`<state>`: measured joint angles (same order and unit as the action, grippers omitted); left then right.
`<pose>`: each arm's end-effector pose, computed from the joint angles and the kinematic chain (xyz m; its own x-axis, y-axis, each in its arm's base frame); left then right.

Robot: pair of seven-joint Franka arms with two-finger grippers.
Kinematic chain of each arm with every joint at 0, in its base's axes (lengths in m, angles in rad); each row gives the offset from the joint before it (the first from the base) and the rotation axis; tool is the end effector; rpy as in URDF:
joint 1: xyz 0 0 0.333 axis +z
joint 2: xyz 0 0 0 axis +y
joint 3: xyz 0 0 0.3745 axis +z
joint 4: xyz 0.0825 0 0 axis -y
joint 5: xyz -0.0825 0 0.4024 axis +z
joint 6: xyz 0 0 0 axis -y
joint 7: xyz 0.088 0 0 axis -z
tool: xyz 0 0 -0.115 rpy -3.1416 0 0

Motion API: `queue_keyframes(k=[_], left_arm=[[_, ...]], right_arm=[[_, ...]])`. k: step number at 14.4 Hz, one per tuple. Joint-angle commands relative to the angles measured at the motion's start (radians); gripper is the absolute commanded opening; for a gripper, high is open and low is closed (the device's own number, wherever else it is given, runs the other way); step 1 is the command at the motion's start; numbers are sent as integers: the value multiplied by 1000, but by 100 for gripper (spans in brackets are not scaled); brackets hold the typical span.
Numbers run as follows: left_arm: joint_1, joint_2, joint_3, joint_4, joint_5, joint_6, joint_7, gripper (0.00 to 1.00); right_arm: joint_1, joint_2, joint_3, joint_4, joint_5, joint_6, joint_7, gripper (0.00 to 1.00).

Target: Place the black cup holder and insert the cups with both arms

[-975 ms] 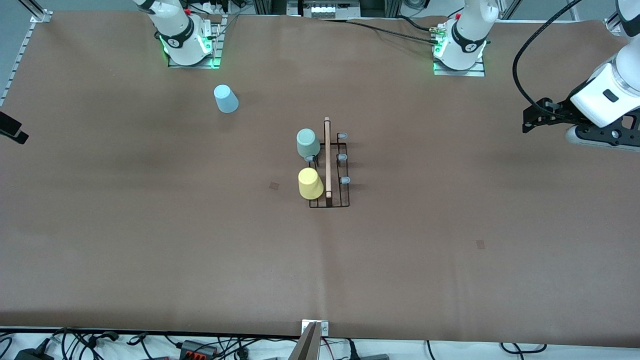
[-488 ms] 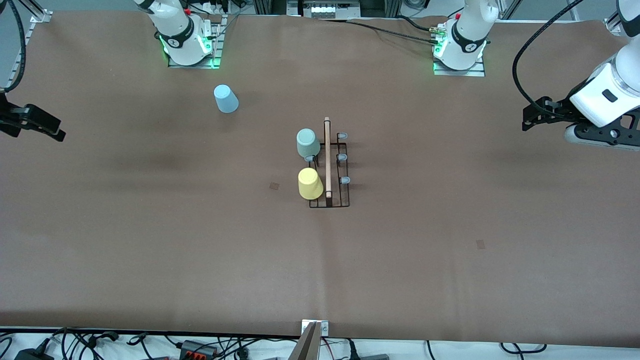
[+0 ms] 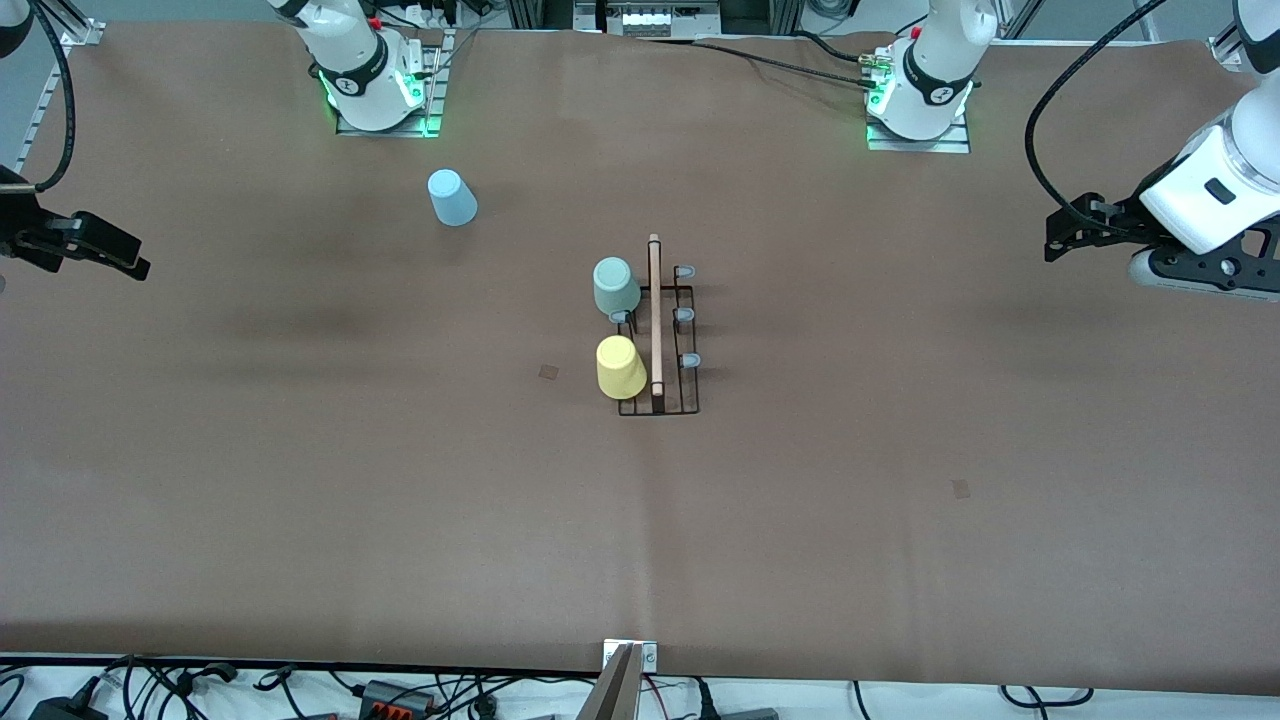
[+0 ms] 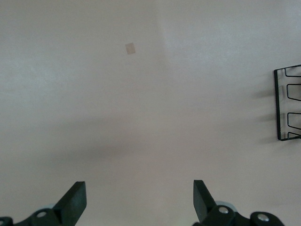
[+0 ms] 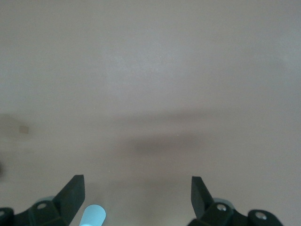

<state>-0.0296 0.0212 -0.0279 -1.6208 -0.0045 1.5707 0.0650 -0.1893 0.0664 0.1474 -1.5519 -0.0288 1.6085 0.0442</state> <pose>0.5763 -0.0335 0.6384 0.9900 -0.1221 -0.0708 -0.1217 -0.9925 0.0097 0.5989 -0.0316 0.6491 0.9963 -0.0851 -0.0082 -0.0850 -0.9962 0.0194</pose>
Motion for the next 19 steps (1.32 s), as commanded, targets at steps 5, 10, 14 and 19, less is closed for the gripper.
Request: queue_keyframes(k=[5,10,14,19], left_arm=[[5,9,0,29,-22,-21,16,100],[5,9,0,29,-22,-21,16,100],[5,9,0,30,-22,-23,16,100],[5,11,0,30,-22,-23,16,100]], right_arm=[[71,-23,-83,-16,0,8,0,100],[91,7,-101,66,-13,-7,-29,100],[82,4,-101,69,-8,-16,-26,100],[79,6,-100,69,0,-16,-23,100]])
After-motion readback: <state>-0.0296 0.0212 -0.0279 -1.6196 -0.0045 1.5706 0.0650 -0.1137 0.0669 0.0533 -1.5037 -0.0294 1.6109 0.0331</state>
